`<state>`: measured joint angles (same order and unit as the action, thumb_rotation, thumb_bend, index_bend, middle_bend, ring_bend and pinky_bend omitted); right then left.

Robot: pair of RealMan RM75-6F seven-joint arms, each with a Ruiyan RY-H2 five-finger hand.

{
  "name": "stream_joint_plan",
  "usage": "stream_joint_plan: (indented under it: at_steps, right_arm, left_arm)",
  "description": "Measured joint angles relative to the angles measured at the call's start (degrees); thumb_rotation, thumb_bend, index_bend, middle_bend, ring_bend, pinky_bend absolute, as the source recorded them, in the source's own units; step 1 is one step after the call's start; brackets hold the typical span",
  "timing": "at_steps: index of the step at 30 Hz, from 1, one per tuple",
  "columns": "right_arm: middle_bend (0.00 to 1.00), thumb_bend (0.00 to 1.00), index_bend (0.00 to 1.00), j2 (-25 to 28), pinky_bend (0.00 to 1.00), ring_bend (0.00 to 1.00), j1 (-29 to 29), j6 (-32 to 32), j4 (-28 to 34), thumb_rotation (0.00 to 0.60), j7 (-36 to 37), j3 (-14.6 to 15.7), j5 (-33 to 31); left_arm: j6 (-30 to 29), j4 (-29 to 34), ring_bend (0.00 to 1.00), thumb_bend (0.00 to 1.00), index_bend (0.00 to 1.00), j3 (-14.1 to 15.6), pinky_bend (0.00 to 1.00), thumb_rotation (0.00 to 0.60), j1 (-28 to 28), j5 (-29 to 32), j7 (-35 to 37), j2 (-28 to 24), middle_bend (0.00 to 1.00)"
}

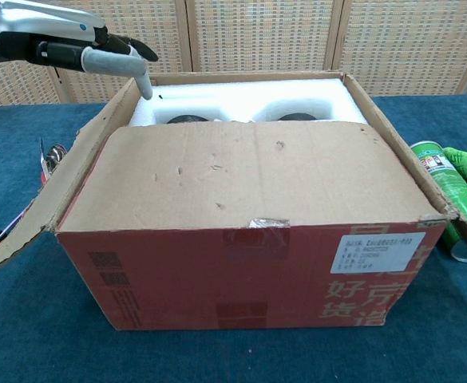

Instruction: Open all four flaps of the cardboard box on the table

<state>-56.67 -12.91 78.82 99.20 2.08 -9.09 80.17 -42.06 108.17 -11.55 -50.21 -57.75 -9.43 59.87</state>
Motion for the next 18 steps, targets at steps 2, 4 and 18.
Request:
stream_joint_plan:
  at_steps: [2, 4, 18]
  right_arm:
    - [0.07, 0.93, 0.14, 0.0, 0.0, 0.0, 0.0, 0.0, 0.0, 0.6, 0.0, 0.0, 0.1]
    - [0.07, 0.93, 0.14, 0.0, 0.0, 0.0, 0.0, 0.0, 0.0, 0.6, 0.1, 0.0, 0.1]
    - [0.07, 0.93, 0.14, 0.4, 0.0, 0.0, 0.5, 0.3, -0.4, 0.6, 1.1, 0.0, -0.2]
  left_arm:
    - [0.1, 0.0, 0.0, 0.16, 0.33, 0.4, 0.0, 0.097, -0.3, 0.3, -0.3, 0.5, 0.0]
    - [0.2, 0.1, 0.0, 0.16, 0.33, 0.6, 0.0, 0.096, -0.5, 0.5, -0.6, 0.9, 0.0]
    - [-0.4, 0.2, 0.0, 0.15, 0.33, 2.6, 0.0, 0.087, -2.5, 2.4, -4.9, 3.3, 0.0]
